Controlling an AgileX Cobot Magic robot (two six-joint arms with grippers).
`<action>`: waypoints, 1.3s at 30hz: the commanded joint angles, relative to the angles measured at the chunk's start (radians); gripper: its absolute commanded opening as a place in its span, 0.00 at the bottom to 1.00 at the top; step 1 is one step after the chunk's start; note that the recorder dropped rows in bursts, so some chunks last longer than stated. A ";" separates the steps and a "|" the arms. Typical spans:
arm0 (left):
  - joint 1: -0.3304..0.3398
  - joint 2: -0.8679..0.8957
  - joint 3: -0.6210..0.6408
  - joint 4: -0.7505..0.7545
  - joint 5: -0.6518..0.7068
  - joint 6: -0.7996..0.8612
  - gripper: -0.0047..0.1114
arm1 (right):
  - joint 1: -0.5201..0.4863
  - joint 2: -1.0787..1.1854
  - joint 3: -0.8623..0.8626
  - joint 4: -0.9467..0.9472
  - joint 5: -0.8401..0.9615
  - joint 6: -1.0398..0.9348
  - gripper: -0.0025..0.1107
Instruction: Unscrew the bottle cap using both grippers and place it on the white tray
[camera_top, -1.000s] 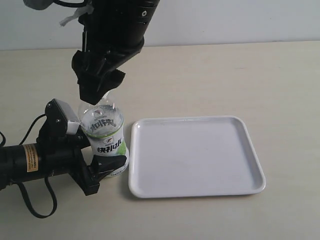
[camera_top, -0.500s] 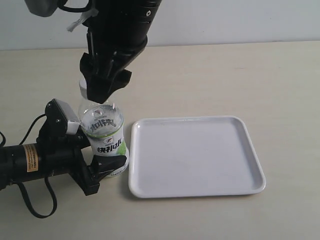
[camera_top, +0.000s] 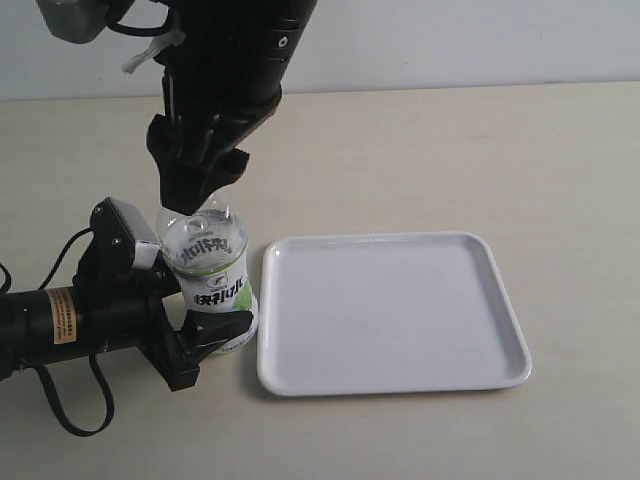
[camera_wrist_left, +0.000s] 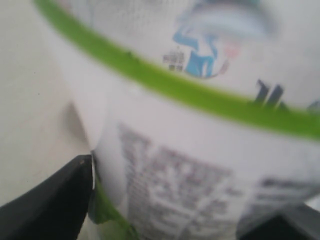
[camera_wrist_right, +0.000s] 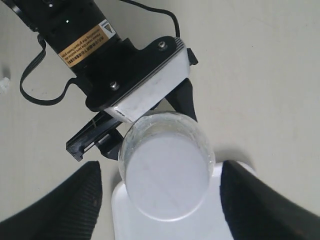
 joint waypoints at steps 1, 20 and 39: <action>0.000 -0.014 -0.004 0.000 -0.025 -0.007 0.04 | 0.002 -0.006 0.004 0.006 -0.011 -0.001 0.56; 0.000 -0.014 -0.004 0.000 -0.025 -0.007 0.04 | 0.002 -0.006 0.004 0.006 0.010 -0.446 0.02; 0.000 -0.014 -0.011 0.007 -0.018 -0.022 0.04 | 0.002 -0.004 0.004 -0.074 0.013 -0.666 0.24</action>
